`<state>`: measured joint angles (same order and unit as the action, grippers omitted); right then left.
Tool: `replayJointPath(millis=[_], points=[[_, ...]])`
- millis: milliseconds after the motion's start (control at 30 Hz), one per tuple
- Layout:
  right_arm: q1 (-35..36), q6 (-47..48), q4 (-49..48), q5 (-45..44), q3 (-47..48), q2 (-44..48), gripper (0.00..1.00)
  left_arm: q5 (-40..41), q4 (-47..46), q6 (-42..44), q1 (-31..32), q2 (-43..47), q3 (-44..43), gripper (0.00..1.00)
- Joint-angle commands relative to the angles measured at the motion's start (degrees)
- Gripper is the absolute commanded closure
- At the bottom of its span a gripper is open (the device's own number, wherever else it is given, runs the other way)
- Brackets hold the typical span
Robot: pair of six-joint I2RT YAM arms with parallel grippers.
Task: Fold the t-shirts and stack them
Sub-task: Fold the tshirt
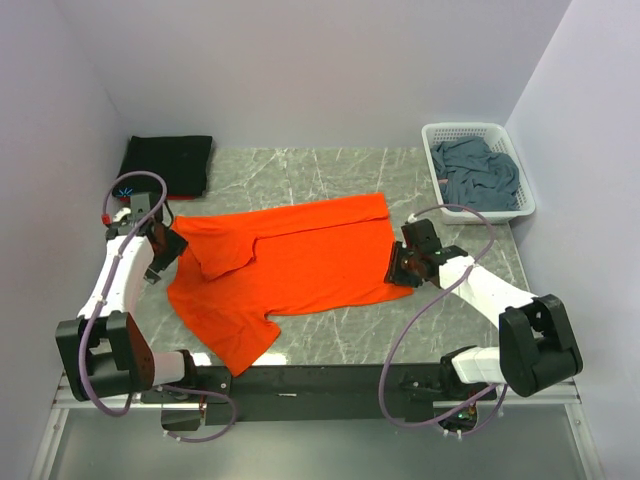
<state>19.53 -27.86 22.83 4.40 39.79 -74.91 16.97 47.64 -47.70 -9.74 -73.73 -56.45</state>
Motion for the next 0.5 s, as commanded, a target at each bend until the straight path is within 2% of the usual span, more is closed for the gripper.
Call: replayJointPath(millis=[0, 200, 300, 467], points=[[-1.16, -1.32, 3.96, -3.87, 1.34, 1.26, 0.59, 1.04, 3.51, -2.92, 0.95, 1.91, 0.80, 0.23], [-4.50, -3.43, 5.12, -3.96, -0.76, 3.37, 0.59, -0.79, 0.27, -3.10, 0.86, 5.45, 7.84, 0.25], [-5.03, -2.91, 4.42, -2.92, 0.45, 3.37, 0.59, -2.29, -2.89, -0.56, 2.52, 3.52, 5.92, 0.26], [-4.59, -2.99, -0.05, 1.65, 3.71, 2.32, 0.62, -1.59, -4.92, 0.59, 9.73, -4.55, -3.40, 0.27]])
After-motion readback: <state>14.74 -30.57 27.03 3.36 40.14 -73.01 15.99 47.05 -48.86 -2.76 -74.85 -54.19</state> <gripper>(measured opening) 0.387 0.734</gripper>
